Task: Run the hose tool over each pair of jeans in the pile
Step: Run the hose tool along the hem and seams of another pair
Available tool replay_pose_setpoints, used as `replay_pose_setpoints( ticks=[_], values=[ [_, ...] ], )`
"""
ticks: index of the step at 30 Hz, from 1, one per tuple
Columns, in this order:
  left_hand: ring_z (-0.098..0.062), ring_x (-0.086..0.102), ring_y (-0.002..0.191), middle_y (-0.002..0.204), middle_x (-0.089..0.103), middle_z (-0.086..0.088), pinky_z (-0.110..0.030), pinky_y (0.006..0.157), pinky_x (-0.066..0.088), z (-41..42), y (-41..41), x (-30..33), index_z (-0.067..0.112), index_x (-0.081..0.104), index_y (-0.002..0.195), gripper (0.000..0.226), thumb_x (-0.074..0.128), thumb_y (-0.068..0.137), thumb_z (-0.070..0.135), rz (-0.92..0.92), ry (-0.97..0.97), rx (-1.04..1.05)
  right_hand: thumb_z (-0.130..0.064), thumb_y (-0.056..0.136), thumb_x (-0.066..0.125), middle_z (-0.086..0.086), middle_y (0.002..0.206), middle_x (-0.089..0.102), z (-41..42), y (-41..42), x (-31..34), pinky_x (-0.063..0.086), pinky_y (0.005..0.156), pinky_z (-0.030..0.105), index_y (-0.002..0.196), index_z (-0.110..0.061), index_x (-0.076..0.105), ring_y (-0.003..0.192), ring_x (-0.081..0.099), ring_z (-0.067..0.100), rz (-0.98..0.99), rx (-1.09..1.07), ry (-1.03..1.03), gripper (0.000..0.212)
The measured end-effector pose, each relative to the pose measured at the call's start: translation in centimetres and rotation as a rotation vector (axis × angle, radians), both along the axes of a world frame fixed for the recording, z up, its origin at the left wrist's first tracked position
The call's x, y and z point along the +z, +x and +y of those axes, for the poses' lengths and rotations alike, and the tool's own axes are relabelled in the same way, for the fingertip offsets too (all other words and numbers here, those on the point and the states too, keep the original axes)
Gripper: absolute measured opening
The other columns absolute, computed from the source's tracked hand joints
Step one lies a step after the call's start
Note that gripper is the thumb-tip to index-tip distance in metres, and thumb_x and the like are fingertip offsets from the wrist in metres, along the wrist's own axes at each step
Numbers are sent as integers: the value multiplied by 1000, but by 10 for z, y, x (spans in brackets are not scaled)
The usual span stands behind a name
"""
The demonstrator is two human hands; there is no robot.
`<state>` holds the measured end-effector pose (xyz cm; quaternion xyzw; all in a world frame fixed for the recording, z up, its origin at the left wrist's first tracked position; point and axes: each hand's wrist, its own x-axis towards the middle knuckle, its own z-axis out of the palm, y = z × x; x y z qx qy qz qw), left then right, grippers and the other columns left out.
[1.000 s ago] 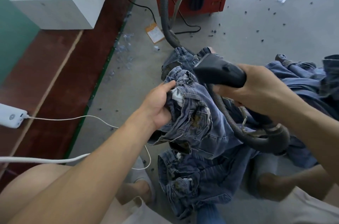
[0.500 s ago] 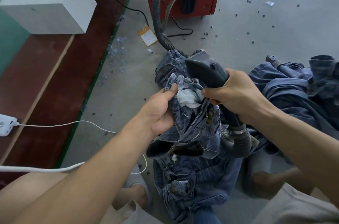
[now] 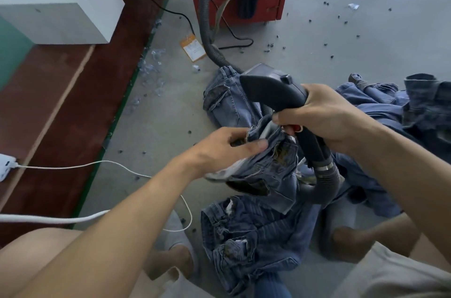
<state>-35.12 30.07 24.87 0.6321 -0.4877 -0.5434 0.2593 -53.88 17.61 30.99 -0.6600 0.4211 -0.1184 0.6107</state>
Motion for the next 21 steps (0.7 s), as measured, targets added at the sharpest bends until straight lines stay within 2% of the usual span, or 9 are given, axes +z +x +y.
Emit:
replay_pose_setpoints(
  ticks=[3, 6, 9, 12, 14, 15, 17, 19, 21],
  values=[
    [4, 64, 69, 77, 69, 20, -23, 70, 43, -1, -10, -3, 34, 75, 85, 42, 62, 84, 74, 124, 39, 177, 0, 82, 80, 3, 58, 59, -4, 1, -2, 47, 48, 23, 83, -8, 62, 50, 55, 15, -15, -8, 0, 19],
    [-17, 72, 94, 107, 76, -4, -34, 90, 56, -2, -10, -1, 25, 75, 110, 19, 78, 91, 25, 91, 17, 219, -5, 83, 83, 1, 60, 59, -11, -3, -6, 49, 50, 21, 89, -8, 64, 52, 56, 13, -16, -33, 22, 21],
    [-14, 64, 88, 101, 71, 4, -22, 80, 52, -2, -5, 4, 37, 69, 109, 51, 66, 82, -7, 45, -42, 150, -5, 82, 83, 7, 65, 60, -16, -5, -7, 49, 51, 24, 90, -5, 65, 55, 57, 16, 2, -26, 13, 20],
    [-18, 46, 110, 113, 51, 11, -31, 89, 35, -6, -1, 3, 42, 48, 126, 63, 62, 83, -1, -496, -120, -139, -4, 81, 82, 10, 65, 60, -16, -5, -7, 50, 51, 24, 87, -5, 64, 55, 57, 18, 16, 1, -12, 19],
    [-22, 31, 110, 116, 35, 5, -35, 79, 16, -4, 3, 5, 44, 27, 106, 54, 58, 78, 7, -883, -206, -289, -4, 81, 81, 13, 66, 61, -16, -4, -5, 50, 52, 25, 85, -6, 64, 56, 58, 20, 22, 18, -22, 18],
    [-22, 28, 109, 118, 31, 3, -35, 77, 13, -1, 5, 3, 45, 16, 96, 59, 57, 73, 11, -953, -243, -325, -3, 81, 80, 15, 68, 61, -16, -3, -4, 50, 54, 26, 86, -6, 64, 57, 58, 21, 19, 22, -21, 17],
    [-21, 24, 109, 118, 29, 6, -33, 78, 11, 2, 3, 1, 45, 18, 92, 51, 60, 69, 28, -932, -307, -360, -2, 81, 80, 18, 71, 61, -17, -2, -3, 51, 55, 28, 87, -4, 64, 58, 58, 23, 9, 30, -14, 17],
    [-16, 25, 111, 116, 34, 17, -32, 84, 14, -1, -1, -4, 44, 47, 89, 18, 52, 77, 56, -690, -320, -211, 0, 81, 80, 16, 69, 61, -17, -3, -3, 50, 53, 27, 87, -4, 64, 57, 58, 21, -5, 31, 0, 17],
    [-11, 35, 117, 112, 49, 28, -32, 98, 21, -3, -5, -7, 43, 68, 90, 30, 49, 92, 65, -389, -242, -86, 0, 81, 80, 11, 64, 60, -17, -4, -3, 50, 51, 25, 86, -5, 64, 53, 57, 18, -18, 23, 21, 18]
  ],
)
